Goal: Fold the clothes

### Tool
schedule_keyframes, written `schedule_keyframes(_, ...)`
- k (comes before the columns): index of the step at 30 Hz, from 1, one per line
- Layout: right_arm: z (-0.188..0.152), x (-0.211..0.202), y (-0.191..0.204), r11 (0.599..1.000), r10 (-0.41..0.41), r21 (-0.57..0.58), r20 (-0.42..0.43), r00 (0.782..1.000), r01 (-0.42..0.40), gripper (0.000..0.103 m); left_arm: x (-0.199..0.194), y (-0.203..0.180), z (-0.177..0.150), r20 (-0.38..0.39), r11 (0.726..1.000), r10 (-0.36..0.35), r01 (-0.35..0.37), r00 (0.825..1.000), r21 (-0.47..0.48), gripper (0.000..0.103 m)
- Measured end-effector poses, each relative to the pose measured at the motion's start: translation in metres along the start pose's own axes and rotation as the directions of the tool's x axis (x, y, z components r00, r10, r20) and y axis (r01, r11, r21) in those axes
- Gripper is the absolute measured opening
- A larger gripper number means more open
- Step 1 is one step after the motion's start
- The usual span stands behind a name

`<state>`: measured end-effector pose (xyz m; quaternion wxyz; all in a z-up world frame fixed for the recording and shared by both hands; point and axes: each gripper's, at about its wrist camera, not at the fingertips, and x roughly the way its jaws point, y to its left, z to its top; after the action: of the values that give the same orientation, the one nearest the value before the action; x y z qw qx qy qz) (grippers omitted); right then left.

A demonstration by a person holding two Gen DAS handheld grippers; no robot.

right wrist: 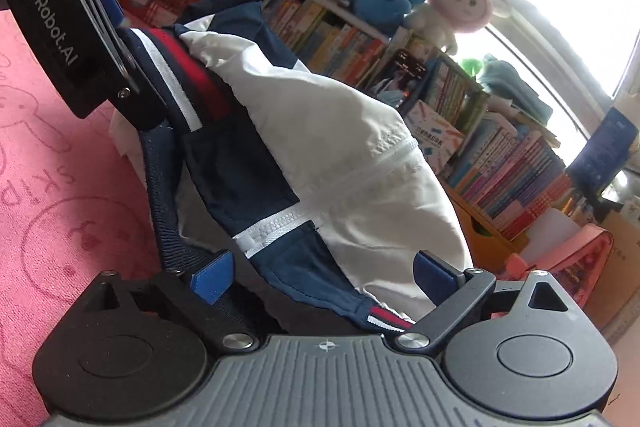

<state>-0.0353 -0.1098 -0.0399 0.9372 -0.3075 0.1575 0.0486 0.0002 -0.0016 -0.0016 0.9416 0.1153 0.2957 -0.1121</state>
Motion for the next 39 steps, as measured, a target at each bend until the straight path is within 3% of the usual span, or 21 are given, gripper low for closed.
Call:
schedule_keyframes(2, 0.003, -0.001, -0.007, 0.999, 0.006, 0.033, 0.014, 1.000, -0.006, 0.085, 0.003, -0.003, 0.001, 0.001, 1.000, -0.001, 0.001, 1.000, 0.009, 0.103)
schedule_keyframes(6, 0.009, -0.002, -0.033, 0.988, -0.021, 0.154, 0.015, 1.000, 0.018, 0.051, 0.009, -0.011, 0.006, 0.008, 0.999, -0.012, 0.011, 1.000, 0.033, 0.103)
schedule_keyframes(8, 0.011, -0.002, -0.045, 0.977, -0.033, 0.209, 0.009, 0.999, 0.031, 0.047, 0.014, -0.016, 0.007, 0.008, 0.998, 0.007, -0.008, 1.000, 0.057, 0.103)
schedule_keyframes(12, 0.006, -0.004, -0.050, 0.978, -0.011, 0.209, -0.004, 1.000, 0.012, 0.047, 0.028, -0.024, 0.009, 0.050, 0.982, 0.127, -0.132, 0.991, 0.135, 0.103)
schedule_keyframes(15, -0.004, -0.007, -0.036, 0.991, 0.004, 0.137, -0.020, 1.000, -0.001, 0.047, 0.044, -0.030, 0.009, 0.096, 0.945, 0.266, -0.279, 0.959, 0.171, 0.103)
schedule_keyframes(20, -0.014, -0.006, -0.015, 0.998, 0.005, 0.061, -0.061, 0.998, -0.001, 0.047, 0.056, -0.019, 0.005, 0.132, 0.916, 0.364, -0.380, 0.922, 0.130, 0.103)
schedule_keyframes(23, -0.021, -0.002, -0.020, 0.996, -0.044, 0.072, -0.093, 0.995, 0.051, 0.047, 0.049, 0.006, 0.002, 0.139, 0.880, 0.460, -0.472, 0.877, 0.061, 0.103)
schedule_keyframes(24, -0.023, 0.001, -0.025, 0.993, -0.063, 0.091, -0.109, 0.992, 0.073, 0.045, 0.045, 0.021, 0.000, 0.139, 0.858, 0.506, -0.513, 0.851, 0.022, 0.103)
schedule_keyframes(25, -0.025, 0.003, -0.032, 0.989, -0.074, 0.121, -0.124, 0.990, 0.089, 0.044, 0.039, 0.039, -0.002, 0.137, 0.852, 0.520, -0.523, 0.843, -0.019, 0.103)
schedule_keyframes(26, -0.027, 0.006, -0.040, 0.982, -0.078, 0.159, -0.138, 0.987, 0.100, 0.043, 0.032, 0.054, -0.004, 0.127, 0.861, 0.509, -0.505, 0.851, -0.065, 0.103)
schedule_keyframes(28, -0.021, 0.011, -0.053, 0.973, -0.056, 0.214, -0.122, 0.991, 0.081, 0.035, 0.016, 0.081, -0.007, 0.095, 0.850, 0.518, -0.499, 0.850, -0.169, 0.103)
schedule_keyframes(31, -0.010, 0.018, -0.072, 0.957, -0.014, 0.288, -0.082, 0.997, 0.037, 0.041, -0.002, 0.105, -0.012, 0.077, 0.807, 0.567, -0.535, 0.820, -0.250, 0.103)
schedule_keyframes(34, 0.012, 0.025, -0.084, 0.954, -0.033, 0.299, -0.010, 0.999, 0.035, 0.042, -0.021, 0.116, -0.013, 0.096, 0.787, 0.581, -0.528, 0.808, -0.320, 0.103)
schedule_keyframes(35, 0.024, 0.022, -0.088, 0.952, -0.092, 0.297, 0.042, 0.995, 0.075, 0.042, -0.028, 0.116, -0.014, 0.103, 0.790, 0.577, -0.521, 0.810, -0.324, 0.103)
schedule_keyframes(37, 0.041, 0.005, -0.097, 0.932, -0.232, 0.322, 0.181, 0.956, 0.166, 0.044, -0.040, 0.113, -0.019, 0.100, 0.801, 0.561, -0.509, 0.822, -0.316, 0.103)
schedule_keyframes(39, 0.043, -0.012, -0.100, 0.925, -0.321, 0.286, 0.228, 0.919, 0.251, 0.070, -0.050, 0.110, -0.032, 0.056, 0.824, 0.516, -0.477, 0.855, -0.305, 0.103)
